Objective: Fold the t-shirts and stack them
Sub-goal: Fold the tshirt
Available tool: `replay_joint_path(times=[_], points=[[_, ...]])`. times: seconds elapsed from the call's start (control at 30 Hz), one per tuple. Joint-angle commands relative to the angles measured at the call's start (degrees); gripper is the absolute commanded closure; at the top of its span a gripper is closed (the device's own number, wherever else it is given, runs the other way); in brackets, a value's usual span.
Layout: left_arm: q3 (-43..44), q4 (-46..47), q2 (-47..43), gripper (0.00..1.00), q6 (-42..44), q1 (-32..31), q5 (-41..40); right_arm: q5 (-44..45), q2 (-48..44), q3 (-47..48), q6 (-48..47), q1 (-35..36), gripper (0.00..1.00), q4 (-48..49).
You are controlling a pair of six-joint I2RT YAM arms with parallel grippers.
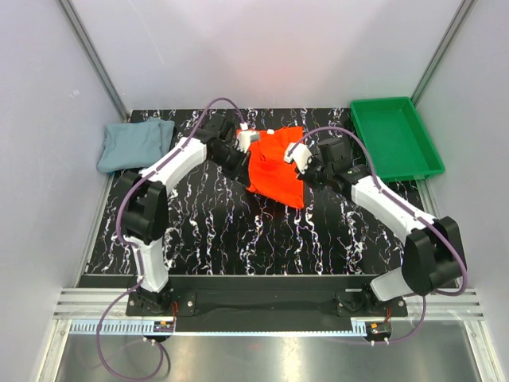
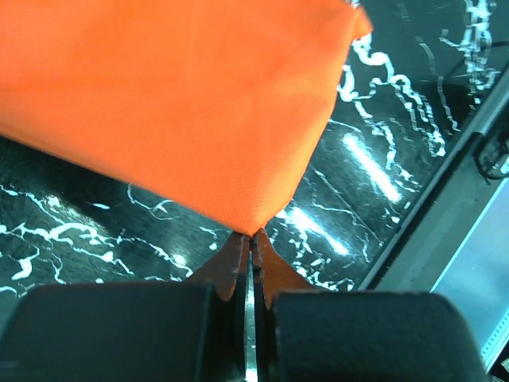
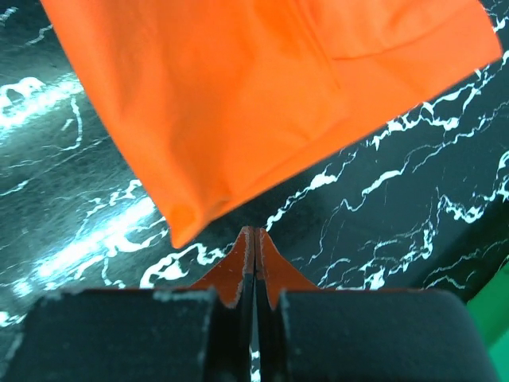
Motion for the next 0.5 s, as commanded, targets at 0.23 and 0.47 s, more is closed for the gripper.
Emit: replay_joint_path(times=[0.23,0.47], points=[[-8.7,0.3,-6.6,1.00,1.2,-0.6,1.5,-4.9,-3.6,-4.6,1.4,1.2,0.59,-5.9],[-9.8,-1.0,-5.8,1.00,2.6,-0.5,0.3,-8.7,1.1,-6.2,1.2,2.1,0.57,-4.9]])
